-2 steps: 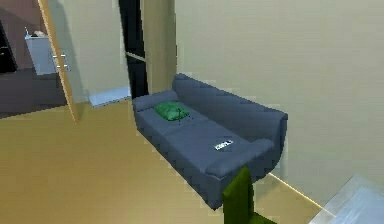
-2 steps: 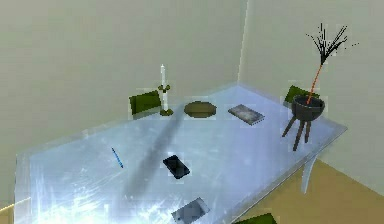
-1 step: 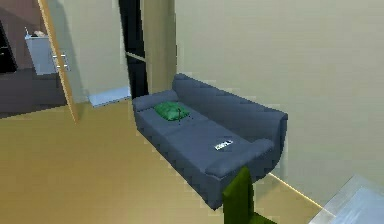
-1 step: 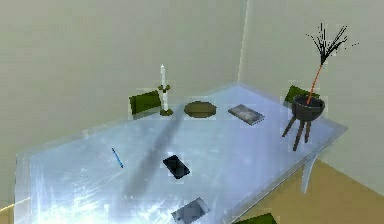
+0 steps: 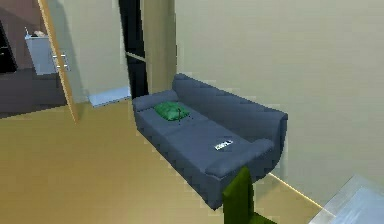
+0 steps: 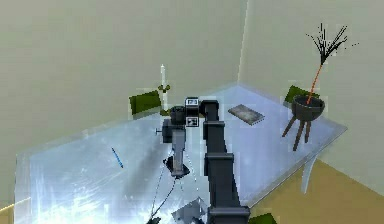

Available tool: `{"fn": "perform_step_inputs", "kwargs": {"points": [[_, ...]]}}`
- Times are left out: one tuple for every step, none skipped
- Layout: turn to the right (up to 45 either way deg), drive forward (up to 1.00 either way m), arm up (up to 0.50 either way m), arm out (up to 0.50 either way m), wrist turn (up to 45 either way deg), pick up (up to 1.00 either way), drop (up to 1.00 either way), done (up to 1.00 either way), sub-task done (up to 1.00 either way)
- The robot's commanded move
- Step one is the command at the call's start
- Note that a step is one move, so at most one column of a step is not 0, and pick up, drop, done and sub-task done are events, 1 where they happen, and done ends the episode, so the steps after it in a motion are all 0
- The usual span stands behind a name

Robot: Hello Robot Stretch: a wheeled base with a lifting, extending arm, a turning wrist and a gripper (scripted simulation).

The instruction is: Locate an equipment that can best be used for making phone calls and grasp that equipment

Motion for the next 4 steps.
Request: {"fn": "perform_step_inputs", "kwargs": {"points": [[0.0, 0.00, 0.00, 0.00, 45.0, 0.00, 0.00, 0.00, 0.00], [0.0, 0.00, 0.00, 0.00, 45.0, 0.00, 0.00, 0.00, 0.00], [0.0, 0.00, 0.00, 0.00, 45.0, 0.00, 0.00, 0.00, 0.00], [0.0, 0.00, 0.00, 0.00, 33.0, 0.00, 0.00, 0.00, 0.00]]}}
